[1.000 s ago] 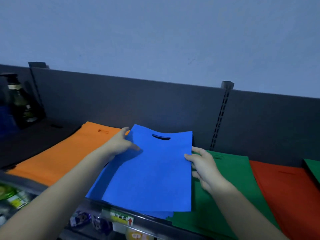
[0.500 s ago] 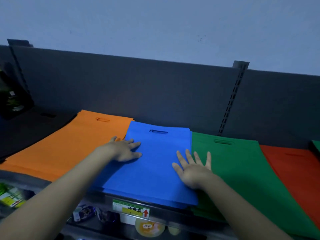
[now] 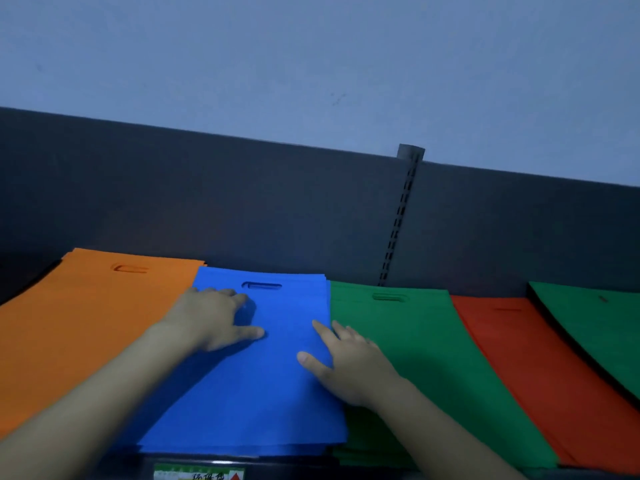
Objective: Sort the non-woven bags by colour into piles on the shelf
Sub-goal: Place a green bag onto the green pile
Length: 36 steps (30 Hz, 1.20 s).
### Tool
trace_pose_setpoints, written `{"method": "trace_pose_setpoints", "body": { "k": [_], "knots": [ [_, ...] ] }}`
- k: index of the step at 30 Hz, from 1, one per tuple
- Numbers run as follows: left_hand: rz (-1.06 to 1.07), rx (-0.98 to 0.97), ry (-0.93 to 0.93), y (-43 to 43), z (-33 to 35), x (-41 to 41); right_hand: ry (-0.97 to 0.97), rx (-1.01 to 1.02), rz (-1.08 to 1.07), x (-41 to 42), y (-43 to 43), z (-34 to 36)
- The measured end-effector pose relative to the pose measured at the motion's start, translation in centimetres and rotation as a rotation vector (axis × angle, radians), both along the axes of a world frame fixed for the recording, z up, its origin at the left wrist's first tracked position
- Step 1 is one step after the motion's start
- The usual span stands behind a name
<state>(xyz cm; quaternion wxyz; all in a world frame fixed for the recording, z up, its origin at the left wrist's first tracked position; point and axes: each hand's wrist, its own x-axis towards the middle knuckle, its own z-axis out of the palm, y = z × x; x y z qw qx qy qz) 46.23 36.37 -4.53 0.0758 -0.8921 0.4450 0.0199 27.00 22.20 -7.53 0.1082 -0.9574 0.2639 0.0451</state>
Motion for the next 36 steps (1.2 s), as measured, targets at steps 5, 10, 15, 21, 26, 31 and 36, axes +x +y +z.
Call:
{"method": "trace_pose_setpoints", "body": {
  "k": [5,10,15,21,26,31,36],
  "knots": [
    [-0.166,-0.112,-0.028,-4.9,1.4,-3.6,0.036,-0.147,-0.085,-4.0,-2.7,1.7],
    [-0.272,-0.179,-0.067,-10.2,2.4,-8.8,0.046,-0.244,-0.156,-10.5,-7.6,3.5],
    [-0.339,-0.195,-0.072,-16.1,3.3,-16.4,-0.030,-0.228,-0.295,-18.7,-13.3,5.6],
    [-0.371,-0.282,-0.005,-26.5,3.4,-30.1,-0.082,-0.193,-0.398,-30.3,-21.6,6.2],
    [-0.141,-0.322,0.320,-36.8,2.7,-38.6,-0.060,-0.184,-0.464,-40.4,-28.9,6.1],
    [-0.058,-0.266,0.525,-42.9,0.8,-42.6,-0.096,-0.143,-0.532,-46.0,-36.2,4.8],
    [0.004,-0.420,0.532,-44.7,-1.2,-44.1,-0.116,-0.015,-0.639,-47.1,-41.6,2.8]
  ]
}}
